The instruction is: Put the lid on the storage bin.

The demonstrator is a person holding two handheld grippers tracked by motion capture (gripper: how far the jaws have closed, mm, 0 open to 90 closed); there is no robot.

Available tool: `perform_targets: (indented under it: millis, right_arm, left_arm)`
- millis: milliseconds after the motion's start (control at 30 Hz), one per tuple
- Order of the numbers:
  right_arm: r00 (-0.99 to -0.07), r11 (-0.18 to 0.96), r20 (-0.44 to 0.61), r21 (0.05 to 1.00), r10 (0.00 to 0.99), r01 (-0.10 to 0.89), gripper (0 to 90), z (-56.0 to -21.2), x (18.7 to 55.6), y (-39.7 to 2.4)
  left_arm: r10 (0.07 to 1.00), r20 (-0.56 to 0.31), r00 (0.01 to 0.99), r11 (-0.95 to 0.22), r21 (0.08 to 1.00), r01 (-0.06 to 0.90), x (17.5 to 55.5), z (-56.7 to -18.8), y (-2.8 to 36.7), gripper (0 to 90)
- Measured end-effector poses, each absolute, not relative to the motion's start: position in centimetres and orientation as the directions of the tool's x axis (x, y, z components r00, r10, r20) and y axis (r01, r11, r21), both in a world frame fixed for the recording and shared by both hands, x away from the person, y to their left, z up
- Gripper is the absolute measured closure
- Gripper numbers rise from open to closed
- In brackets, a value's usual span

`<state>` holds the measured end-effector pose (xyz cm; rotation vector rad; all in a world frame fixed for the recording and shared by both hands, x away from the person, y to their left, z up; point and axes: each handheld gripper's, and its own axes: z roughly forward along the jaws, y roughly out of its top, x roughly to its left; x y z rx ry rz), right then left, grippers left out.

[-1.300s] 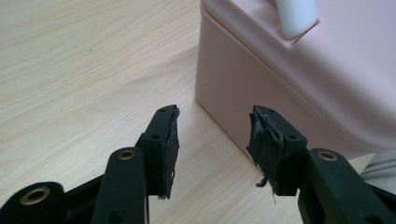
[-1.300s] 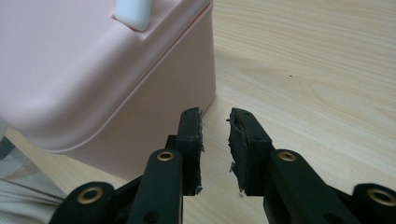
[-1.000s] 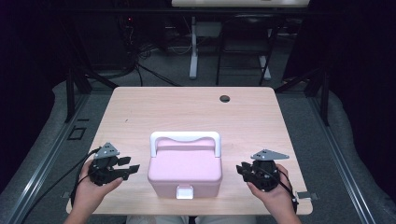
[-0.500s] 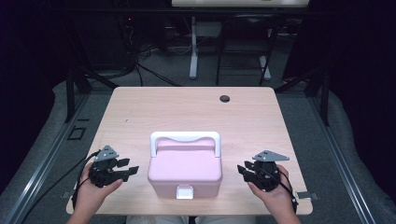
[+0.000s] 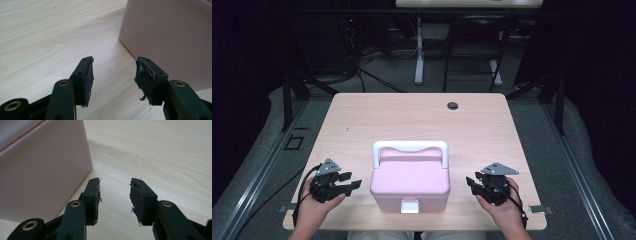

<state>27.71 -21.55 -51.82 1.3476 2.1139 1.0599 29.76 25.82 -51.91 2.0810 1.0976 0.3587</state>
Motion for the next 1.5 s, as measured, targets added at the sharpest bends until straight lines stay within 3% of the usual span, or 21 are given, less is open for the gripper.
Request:
perform_targets:
  millis: [633, 1500]
  right_arm:
    - [-0.433, 0.217, 0.083, 0.772, 0.898, 0.597, 57.0, -53.7, 28.3, -21.6]
    - [-0.441, 0.246, 0.048, 0.774, 0.896, 0.583, 50.8, -54.6, 28.8, -21.3]
  left_arm:
    - [0.804, -0.081, 0.590, -0.365, 0.714, 0.597, 29.9, -53.2, 25.5, 46.7]
    - [0.817, -0.087, 0.570, -0.358, 0.699, 0.619, 30.3, -54.6, 25.5, 44.1]
